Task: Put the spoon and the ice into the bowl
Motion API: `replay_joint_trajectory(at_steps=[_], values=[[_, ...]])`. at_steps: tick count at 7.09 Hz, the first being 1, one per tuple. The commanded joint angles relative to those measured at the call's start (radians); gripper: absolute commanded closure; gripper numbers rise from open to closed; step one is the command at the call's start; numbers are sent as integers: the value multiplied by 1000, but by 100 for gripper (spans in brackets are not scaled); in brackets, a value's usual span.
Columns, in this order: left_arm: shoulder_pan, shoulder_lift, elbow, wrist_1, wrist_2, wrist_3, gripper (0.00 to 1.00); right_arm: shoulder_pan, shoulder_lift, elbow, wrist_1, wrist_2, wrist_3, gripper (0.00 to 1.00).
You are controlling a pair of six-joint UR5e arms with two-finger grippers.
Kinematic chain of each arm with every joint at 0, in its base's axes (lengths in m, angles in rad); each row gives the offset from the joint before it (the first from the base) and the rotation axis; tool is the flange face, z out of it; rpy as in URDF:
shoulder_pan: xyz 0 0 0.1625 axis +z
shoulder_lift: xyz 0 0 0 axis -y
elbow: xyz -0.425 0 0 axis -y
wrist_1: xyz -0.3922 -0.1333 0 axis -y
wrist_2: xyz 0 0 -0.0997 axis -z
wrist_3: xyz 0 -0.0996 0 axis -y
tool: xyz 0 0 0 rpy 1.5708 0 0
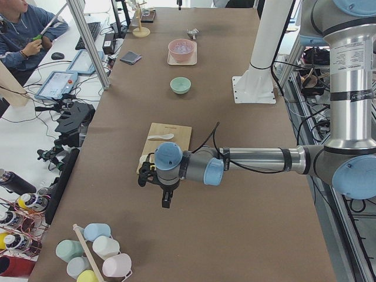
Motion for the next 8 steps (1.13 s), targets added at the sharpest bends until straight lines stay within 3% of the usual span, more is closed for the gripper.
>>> replay_joint_trajectory(at_steps=[1,5,8], values=[[-3,-23,-29,13,-3,3,2,1,1,-1,-8,-2,-2,0],[-6,-34,-67,117,0,4,2,-1,-11,7,2,13,-2,0],[-8,-20,-76,110,0,4,2,-1,-13,5,46,48,-2,0]])
